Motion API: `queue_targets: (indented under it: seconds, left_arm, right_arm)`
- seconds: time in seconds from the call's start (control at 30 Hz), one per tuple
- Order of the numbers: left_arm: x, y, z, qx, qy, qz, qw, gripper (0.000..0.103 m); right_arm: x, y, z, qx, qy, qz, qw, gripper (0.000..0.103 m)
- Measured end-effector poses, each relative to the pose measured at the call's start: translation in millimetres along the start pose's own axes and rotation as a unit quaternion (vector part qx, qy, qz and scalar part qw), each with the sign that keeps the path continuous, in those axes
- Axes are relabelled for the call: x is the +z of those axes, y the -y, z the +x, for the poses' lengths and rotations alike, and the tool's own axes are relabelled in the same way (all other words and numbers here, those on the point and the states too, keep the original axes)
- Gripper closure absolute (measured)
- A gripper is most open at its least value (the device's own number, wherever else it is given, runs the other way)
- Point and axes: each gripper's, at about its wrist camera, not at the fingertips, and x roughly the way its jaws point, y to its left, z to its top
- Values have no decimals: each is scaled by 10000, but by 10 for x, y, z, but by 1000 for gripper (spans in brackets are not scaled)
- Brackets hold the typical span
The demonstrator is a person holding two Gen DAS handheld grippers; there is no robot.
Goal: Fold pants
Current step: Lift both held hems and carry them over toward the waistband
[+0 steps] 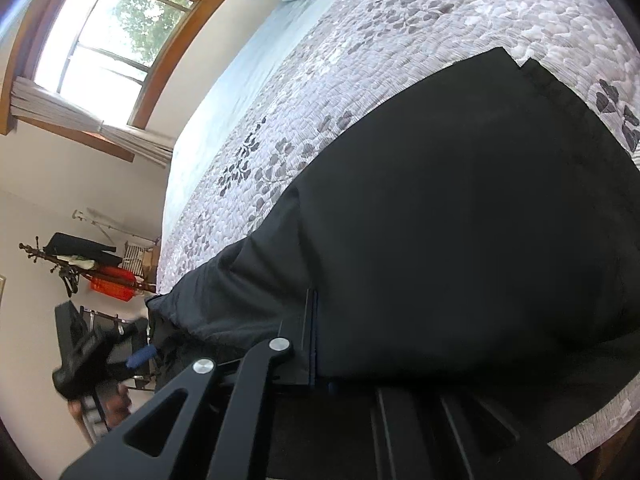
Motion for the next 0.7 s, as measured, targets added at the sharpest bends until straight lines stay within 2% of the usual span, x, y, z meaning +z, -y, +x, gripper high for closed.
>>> queue_targets:
  seconds: [0.1, 0.17, 0.2, 0.23, 0.27, 0.33, 0.4, 0.47, 0.57, 0.7]
  left_arm:
    - [259, -55, 145, 82, -151, -123, 9998, 5]
    - [331, -49, 245, 170, -227, -168, 9995, 12]
    - [332, -51, 281, 142, -281, -135, 9994, 43]
    - [310, -52, 334, 125, -456, -68, 9989, 69]
    - [298, -32, 426, 57, -675, -43, 9977, 74]
    - [255, -22, 495, 215, -705, -130, 9972, 75]
    - [207, -3, 518, 249, -579, -133, 9979, 86]
    - [177, -8, 491, 201, -459, -147, 9986, 91]
    - [67, 1, 287, 118, -42, -179, 9998, 94]
    - [-274, 149, -81, 302, 623, 13, 9976, 95]
  right_arm:
    - [2, 15, 2, 30, -11, 18, 10000, 100]
    - [4, 22, 8, 34, -22, 30, 10000, 100]
    - [9, 41, -3, 38, -25, 39, 10000, 100]
    - [16, 32, 9, 37, -30, 37, 10000, 100]
    - [14, 52, -12, 30, -31, 23, 10000, 100]
    - [16, 57, -12, -44, -16, -30, 10000, 100]
    - [17, 73, -28, -18, -15, -20, 10000, 100]
    - [23, 100, -41, -1, -32, -1, 10000, 100]
    - [50, 122, -50, -4, -56, 34, 10000, 100]
    - [101, 94, -145, -67, 39, -58, 10000, 100]
